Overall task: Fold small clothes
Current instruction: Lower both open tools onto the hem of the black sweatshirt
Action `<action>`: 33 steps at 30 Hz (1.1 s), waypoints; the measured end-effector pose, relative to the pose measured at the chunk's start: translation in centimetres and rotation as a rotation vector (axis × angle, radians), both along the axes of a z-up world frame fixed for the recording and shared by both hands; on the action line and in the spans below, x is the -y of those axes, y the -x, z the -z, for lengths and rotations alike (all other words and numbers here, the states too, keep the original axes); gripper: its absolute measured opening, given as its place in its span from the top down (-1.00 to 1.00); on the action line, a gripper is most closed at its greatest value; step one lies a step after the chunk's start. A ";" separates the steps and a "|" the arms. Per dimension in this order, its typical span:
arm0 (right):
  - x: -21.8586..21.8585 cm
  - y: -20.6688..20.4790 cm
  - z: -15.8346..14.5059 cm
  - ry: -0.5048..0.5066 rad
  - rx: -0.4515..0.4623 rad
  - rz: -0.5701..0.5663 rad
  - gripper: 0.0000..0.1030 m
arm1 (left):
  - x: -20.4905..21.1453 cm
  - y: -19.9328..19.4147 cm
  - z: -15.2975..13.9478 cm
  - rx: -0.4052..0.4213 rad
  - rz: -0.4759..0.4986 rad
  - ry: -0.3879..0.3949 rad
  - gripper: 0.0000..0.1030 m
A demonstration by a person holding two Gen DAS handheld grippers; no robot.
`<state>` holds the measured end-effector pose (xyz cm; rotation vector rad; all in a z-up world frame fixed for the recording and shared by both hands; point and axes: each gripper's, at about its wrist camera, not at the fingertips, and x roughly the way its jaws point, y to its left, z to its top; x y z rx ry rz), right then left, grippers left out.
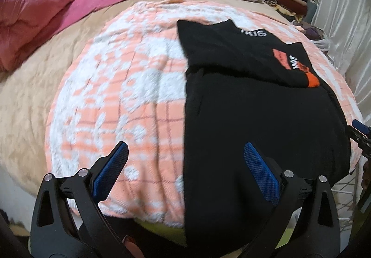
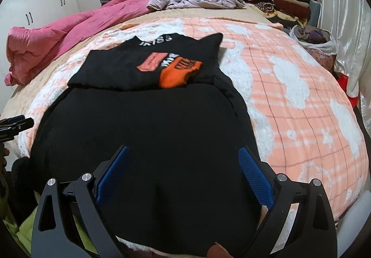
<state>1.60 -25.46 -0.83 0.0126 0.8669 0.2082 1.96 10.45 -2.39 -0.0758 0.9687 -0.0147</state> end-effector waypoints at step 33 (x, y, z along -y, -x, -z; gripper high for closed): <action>6.5 4.1 3.5 -0.039 -0.119 0.039 -0.51 | 0.7 2.3 5.1 -0.163 0.058 0.169 -0.21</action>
